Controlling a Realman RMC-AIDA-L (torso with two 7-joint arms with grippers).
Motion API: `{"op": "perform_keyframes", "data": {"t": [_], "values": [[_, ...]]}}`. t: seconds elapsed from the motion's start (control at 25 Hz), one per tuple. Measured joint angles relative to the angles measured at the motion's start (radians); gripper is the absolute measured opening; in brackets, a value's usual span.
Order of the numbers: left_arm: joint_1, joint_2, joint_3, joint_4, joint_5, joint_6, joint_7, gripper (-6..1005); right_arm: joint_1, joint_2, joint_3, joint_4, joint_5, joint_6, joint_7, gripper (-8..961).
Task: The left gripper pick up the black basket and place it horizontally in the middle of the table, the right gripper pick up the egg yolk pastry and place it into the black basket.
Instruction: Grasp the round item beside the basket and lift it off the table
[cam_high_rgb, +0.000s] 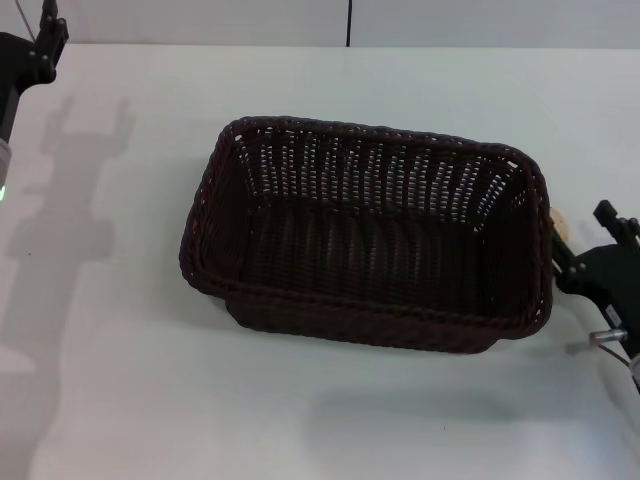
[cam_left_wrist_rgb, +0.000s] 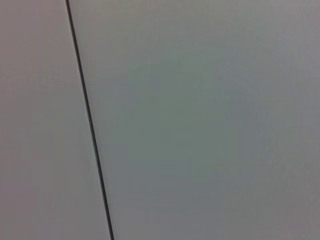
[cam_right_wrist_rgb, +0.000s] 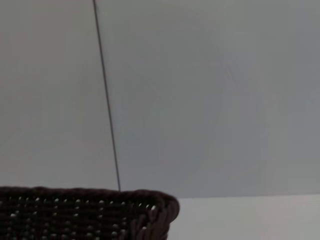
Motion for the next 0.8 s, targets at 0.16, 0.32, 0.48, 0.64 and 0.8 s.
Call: {"op": "perform_keyframes", "data": {"t": [0.16,0.32,0.48,0.64,0.8], "values": [[-0.001,0.000,0.000,0.001,0.002,0.000,0.000,773,0.010,-0.001,0.008,0.000,-0.011,0.040,0.004,762],[-0.001,0.000,0.007,0.000,0.003,0.000,-0.001,773,0.018,-0.001,0.005,0.000,-0.011,0.065,0.014,761],[0.000,-0.001,0.014,-0.004,0.003,0.000,-0.001,774,0.017,-0.001,0.004,0.002,-0.012,0.068,0.015,692],[0.003,-0.001,0.022,-0.007,0.004,0.004,-0.001,774,0.012,-0.001,0.003,0.006,-0.012,0.068,0.010,450],[0.004,-0.002,0.025,-0.009,0.004,0.005,-0.001,774,0.010,-0.001,0.003,0.008,-0.012,0.068,0.008,255]]}}
